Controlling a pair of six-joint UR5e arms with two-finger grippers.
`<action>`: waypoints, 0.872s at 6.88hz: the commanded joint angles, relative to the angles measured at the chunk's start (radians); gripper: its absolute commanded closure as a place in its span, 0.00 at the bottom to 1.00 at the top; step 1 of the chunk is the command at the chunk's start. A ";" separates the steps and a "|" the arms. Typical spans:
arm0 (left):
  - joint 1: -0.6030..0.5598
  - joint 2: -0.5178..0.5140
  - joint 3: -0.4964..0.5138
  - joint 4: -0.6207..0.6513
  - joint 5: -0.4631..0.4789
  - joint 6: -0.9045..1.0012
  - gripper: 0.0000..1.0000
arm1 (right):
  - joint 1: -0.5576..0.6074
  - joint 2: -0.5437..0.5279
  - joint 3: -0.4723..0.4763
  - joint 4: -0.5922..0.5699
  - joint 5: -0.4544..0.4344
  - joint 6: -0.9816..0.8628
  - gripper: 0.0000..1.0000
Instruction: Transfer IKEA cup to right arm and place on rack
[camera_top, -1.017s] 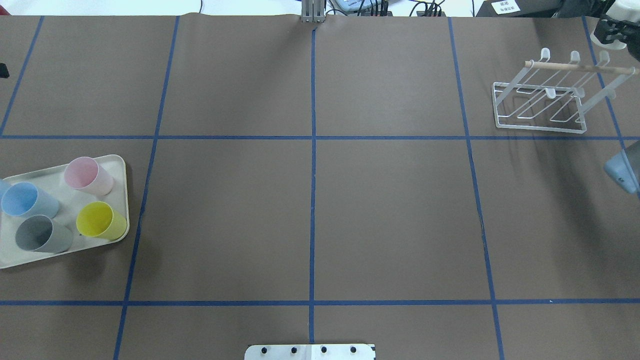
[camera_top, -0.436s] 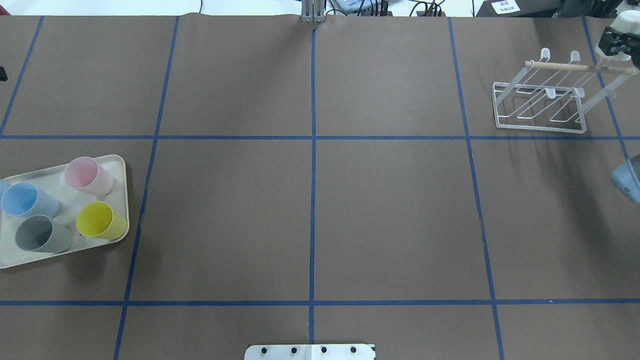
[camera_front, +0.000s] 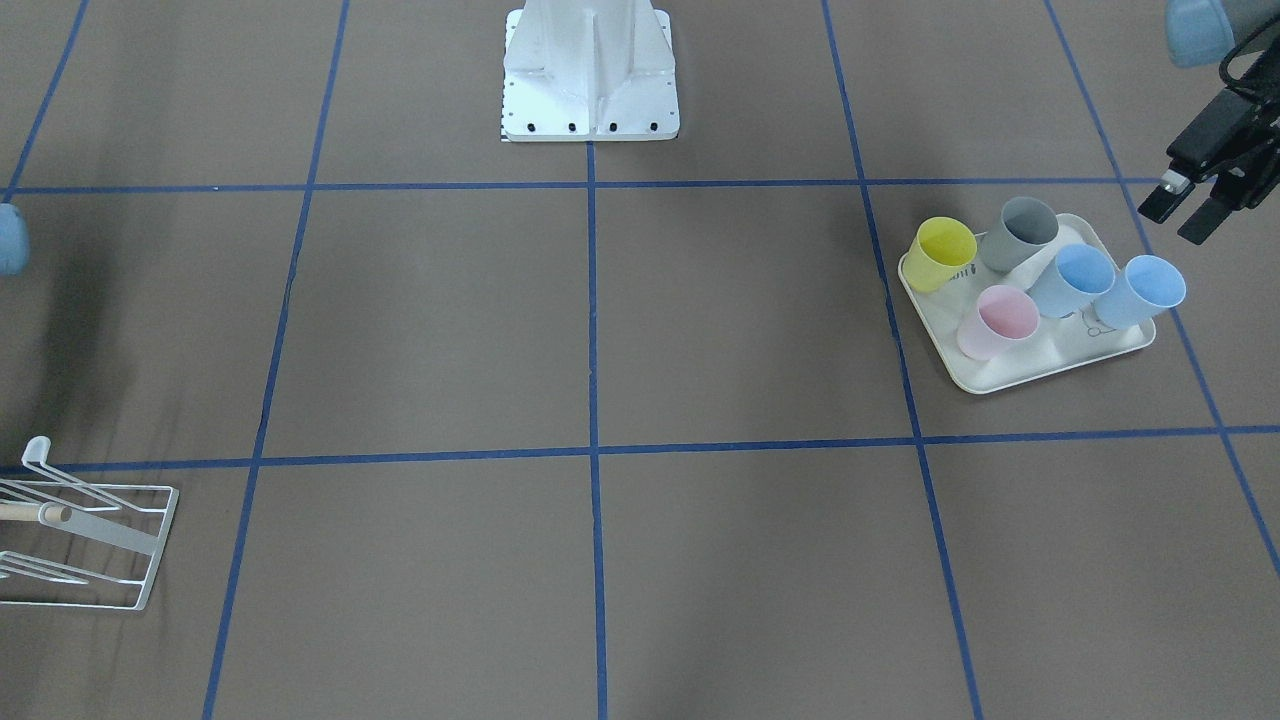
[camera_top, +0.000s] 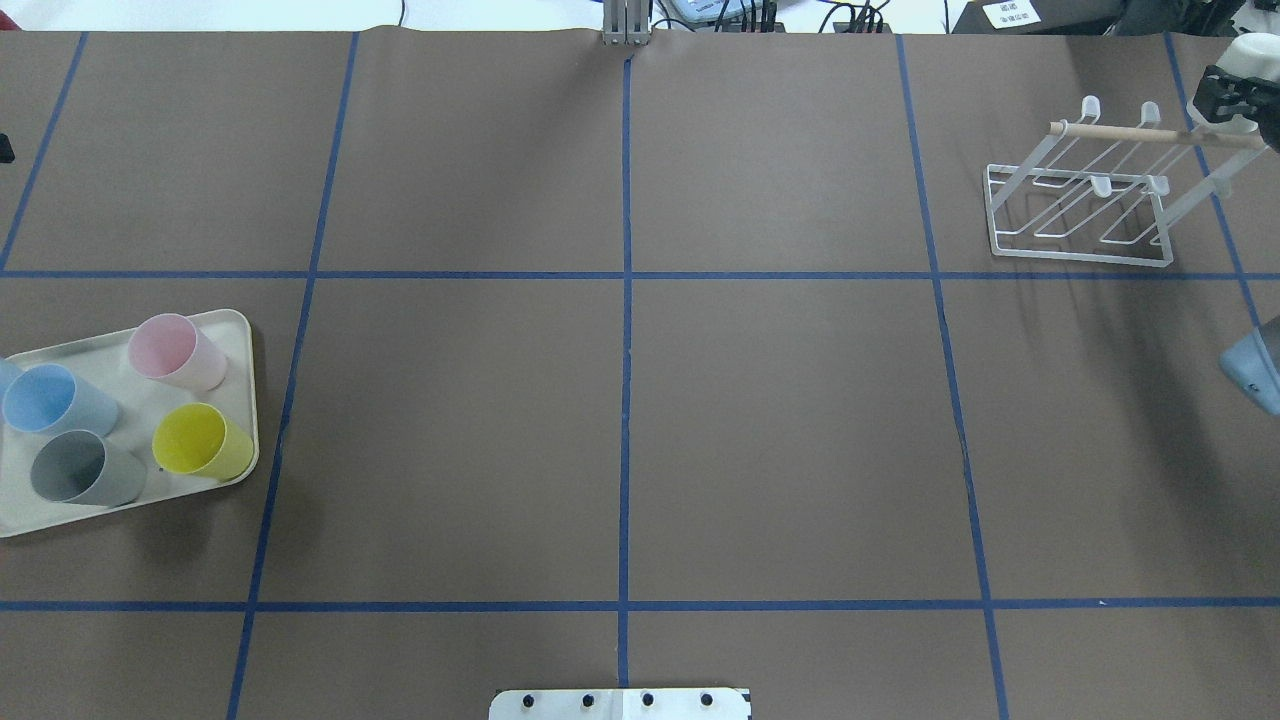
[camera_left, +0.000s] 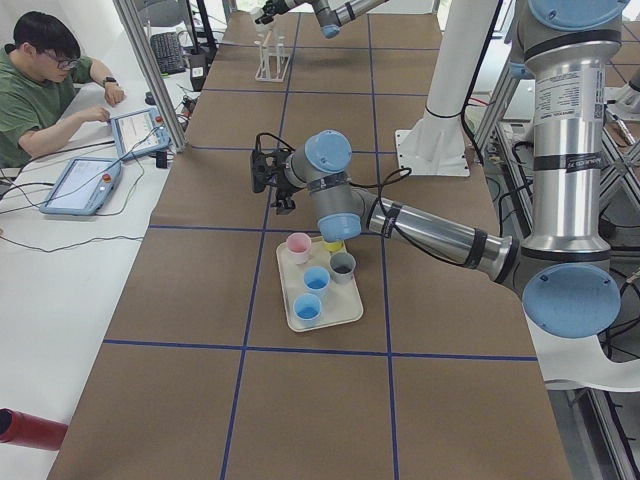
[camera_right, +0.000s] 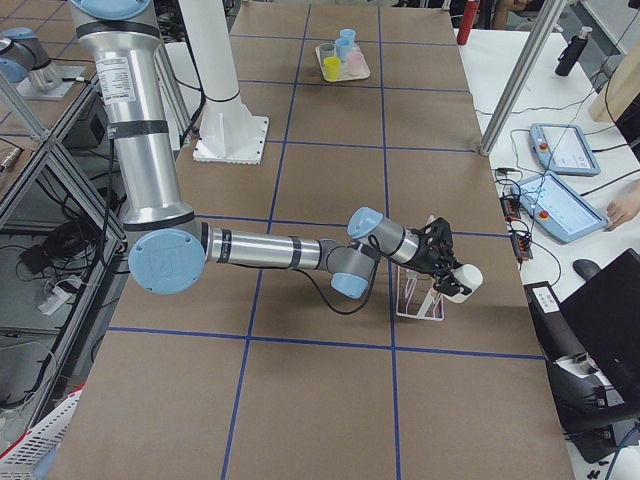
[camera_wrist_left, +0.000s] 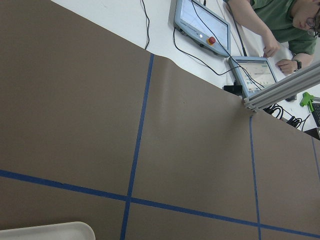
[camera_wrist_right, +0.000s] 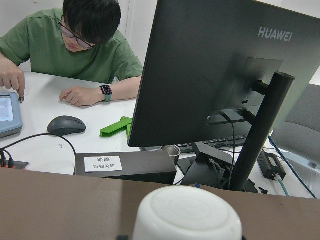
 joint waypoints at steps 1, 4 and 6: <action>0.000 0.001 0.000 0.000 0.001 0.000 0.01 | -0.008 -0.002 -0.001 0.000 0.000 0.000 0.99; 0.000 0.001 0.002 0.000 0.001 0.000 0.01 | -0.010 -0.003 -0.001 0.002 -0.003 0.000 0.99; 0.000 0.001 0.002 0.000 -0.001 -0.002 0.01 | -0.008 -0.028 0.003 0.084 -0.021 0.000 0.99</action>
